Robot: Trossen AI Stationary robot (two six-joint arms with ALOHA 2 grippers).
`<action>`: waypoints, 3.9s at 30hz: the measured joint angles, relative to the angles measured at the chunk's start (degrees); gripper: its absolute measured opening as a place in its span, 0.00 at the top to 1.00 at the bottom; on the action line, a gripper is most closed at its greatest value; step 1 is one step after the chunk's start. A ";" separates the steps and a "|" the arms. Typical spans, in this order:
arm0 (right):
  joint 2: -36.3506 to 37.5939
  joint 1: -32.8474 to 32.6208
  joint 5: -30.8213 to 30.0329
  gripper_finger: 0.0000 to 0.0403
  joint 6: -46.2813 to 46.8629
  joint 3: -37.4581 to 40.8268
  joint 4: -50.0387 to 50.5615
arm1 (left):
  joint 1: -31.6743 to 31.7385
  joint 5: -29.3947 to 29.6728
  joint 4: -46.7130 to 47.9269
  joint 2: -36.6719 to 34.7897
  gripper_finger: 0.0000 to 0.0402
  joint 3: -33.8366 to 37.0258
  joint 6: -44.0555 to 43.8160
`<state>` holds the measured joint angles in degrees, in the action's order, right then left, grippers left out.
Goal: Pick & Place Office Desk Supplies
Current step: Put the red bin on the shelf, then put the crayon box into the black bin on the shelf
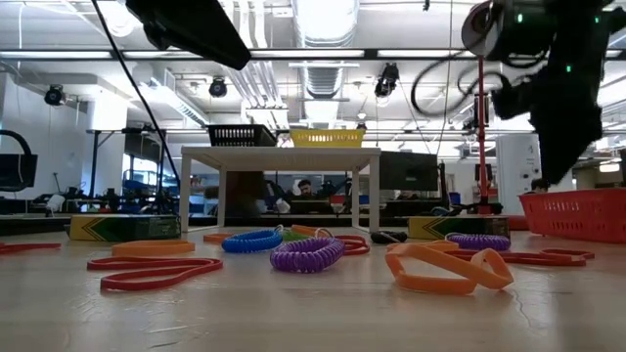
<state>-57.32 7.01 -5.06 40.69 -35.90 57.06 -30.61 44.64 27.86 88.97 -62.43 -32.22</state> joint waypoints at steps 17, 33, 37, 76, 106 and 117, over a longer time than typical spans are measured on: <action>-8.06 -1.40 -0.04 0.93 -6.48 -1.65 -0.78 | 0.07 0.01 -0.84 0.00 0.71 0.00 0.72; -23.36 -8.52 -10.44 0.97 -32.87 -43.69 7.24 | 0.39 0.01 -1.33 0.00 0.71 0.00 0.89; -33.59 -8.50 -12.38 0.97 -41.33 -54.29 7.11 | 0.37 0.01 -1.31 0.00 0.71 0.00 0.89; -62.14 -0.42 -26.05 0.71 -48.83 -85.42 14.47 | 0.28 -0.04 -1.49 0.00 0.71 0.00 0.63; -16.16 -9.22 -15.41 0.78 -36.73 -38.61 -5.62 | -1.01 -0.06 -0.90 0.00 0.71 0.00 -0.09; -2.40 -23.34 -15.35 0.82 -21.38 -5.22 -27.97 | -1.22 -20.27 31.83 -4.40 0.71 -0.03 -33.56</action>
<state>-59.72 -16.33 -20.41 19.30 -41.12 29.08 -31.83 24.37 59.69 84.57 -62.46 -65.79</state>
